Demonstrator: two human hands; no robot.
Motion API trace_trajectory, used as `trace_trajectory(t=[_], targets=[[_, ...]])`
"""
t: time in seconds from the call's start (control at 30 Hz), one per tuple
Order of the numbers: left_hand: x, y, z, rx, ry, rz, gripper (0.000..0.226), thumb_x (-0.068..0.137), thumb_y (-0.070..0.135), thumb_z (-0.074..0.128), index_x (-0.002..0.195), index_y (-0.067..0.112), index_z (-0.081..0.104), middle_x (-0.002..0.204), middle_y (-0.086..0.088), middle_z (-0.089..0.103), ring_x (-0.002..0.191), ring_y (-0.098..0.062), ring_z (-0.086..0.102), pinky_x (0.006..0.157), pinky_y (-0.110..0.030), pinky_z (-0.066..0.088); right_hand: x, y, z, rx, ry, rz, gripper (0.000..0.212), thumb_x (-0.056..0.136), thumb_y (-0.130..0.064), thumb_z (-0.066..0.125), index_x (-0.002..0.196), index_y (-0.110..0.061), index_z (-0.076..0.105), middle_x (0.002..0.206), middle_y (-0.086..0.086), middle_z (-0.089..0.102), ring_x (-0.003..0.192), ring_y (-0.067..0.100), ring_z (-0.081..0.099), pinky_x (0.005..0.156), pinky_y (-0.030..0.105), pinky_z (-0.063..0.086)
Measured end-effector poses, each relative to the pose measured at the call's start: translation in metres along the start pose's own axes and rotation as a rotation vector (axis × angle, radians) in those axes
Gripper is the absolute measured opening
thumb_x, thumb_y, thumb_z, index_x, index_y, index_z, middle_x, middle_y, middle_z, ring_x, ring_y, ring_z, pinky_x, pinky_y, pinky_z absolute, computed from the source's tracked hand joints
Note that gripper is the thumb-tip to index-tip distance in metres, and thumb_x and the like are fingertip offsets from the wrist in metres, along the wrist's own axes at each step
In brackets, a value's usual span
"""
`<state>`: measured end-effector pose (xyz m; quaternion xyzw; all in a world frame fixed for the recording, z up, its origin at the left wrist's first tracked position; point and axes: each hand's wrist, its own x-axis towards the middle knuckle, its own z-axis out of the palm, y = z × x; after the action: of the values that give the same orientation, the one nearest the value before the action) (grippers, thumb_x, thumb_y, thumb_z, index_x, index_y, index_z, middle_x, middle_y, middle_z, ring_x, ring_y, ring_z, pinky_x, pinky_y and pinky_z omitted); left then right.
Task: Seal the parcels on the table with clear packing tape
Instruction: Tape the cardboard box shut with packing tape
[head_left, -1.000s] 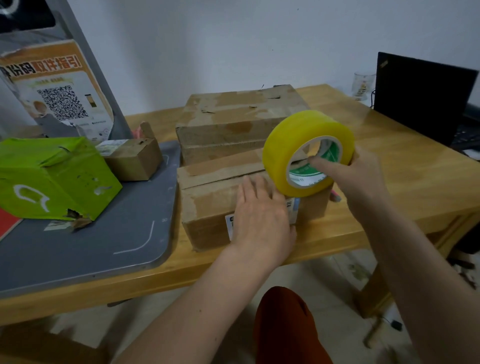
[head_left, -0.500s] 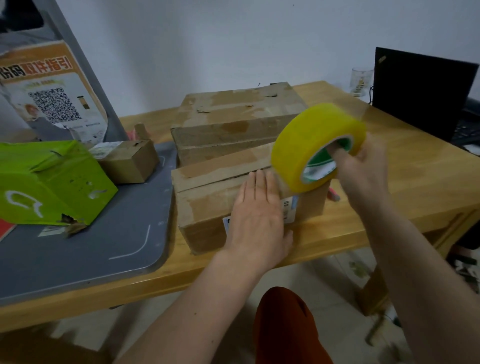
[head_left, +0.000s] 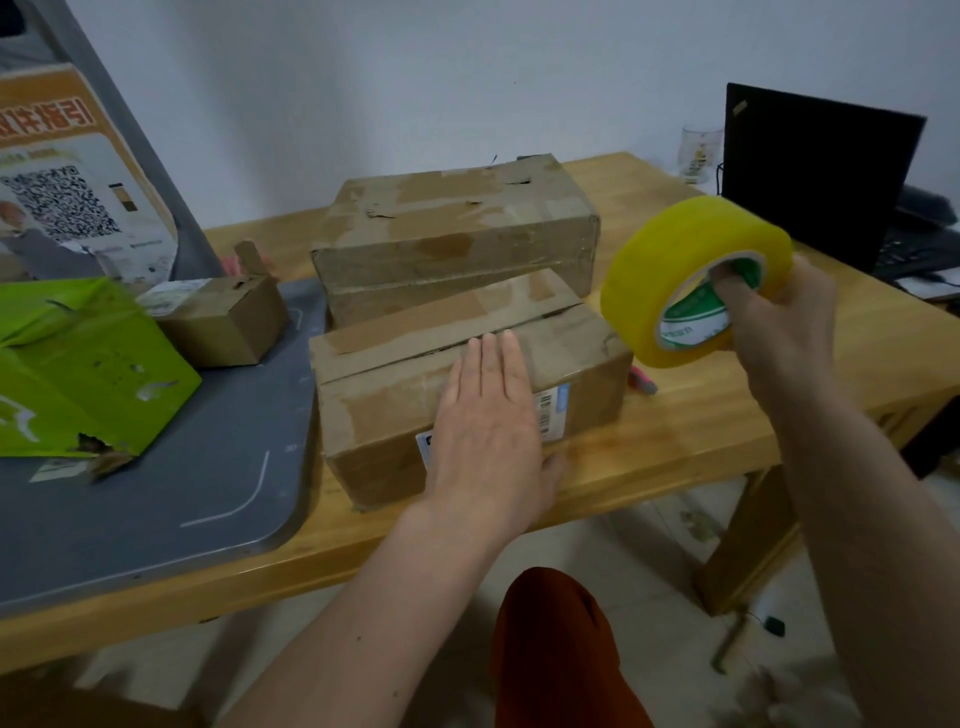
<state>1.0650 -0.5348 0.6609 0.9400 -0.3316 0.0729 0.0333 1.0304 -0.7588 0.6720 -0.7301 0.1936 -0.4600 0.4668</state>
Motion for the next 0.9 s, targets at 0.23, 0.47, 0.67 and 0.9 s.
trace_trajectory(t=[0.23, 0.47, 0.67, 0.9], targets=[[0.001, -0.001, 0.001, -0.001, 0.004, 0.001, 0.110, 0.094, 0.060, 0.049, 0.150, 0.000, -0.025, 0.163, -0.017, -0.019, 0.152, -0.028, -0.016, 0.123, -0.037, -0.008, 0.004, 0.003, 0.002, -0.001, -0.012, 0.024, 0.003, 0.093, -0.016, 0.064, 0.092, -0.018, 0.063, 0.088, 0.008, 0.063, 0.086, 0.026, 0.064, 0.075, 0.043, 0.054], [-0.001, -0.002, 0.000, 0.010, 0.016, 0.015, 0.108, 0.095, 0.059, 0.046, 0.150, -0.001, -0.025, 0.163, -0.018, -0.019, 0.152, -0.028, -0.016, 0.122, -0.037, -0.010, 0.008, 0.005, 0.001, -0.098, 0.013, -0.046, 0.010, 0.092, -0.015, 0.063, 0.098, -0.008, 0.064, 0.092, 0.009, 0.062, 0.087, 0.024, 0.060, 0.077, 0.042, 0.050], [-0.001, -0.002, 0.000, 0.011, 0.019, 0.016, 0.106, 0.097, 0.059, 0.044, 0.149, -0.001, -0.026, 0.163, -0.018, -0.019, 0.152, -0.028, -0.016, 0.123, -0.038, -0.009, 0.019, 0.002, -0.011, -0.159, 0.066, -0.117, 0.018, 0.090, -0.007, 0.058, 0.105, 0.003, 0.062, 0.097, 0.017, 0.064, 0.087, 0.023, 0.059, 0.074, 0.040, 0.048], [0.000, 0.001, 0.002, 0.013, 0.013, -0.009, 0.107, 0.096, 0.059, 0.044, 0.148, -0.002, -0.027, 0.163, -0.019, -0.019, 0.152, -0.029, -0.016, 0.123, -0.038, -0.009, 0.016, 0.017, -0.018, -0.157, 0.023, -0.044, 0.020, 0.094, -0.003, 0.058, 0.112, 0.004, 0.061, 0.101, 0.009, 0.059, 0.091, 0.020, 0.056, 0.074, 0.030, 0.043]])
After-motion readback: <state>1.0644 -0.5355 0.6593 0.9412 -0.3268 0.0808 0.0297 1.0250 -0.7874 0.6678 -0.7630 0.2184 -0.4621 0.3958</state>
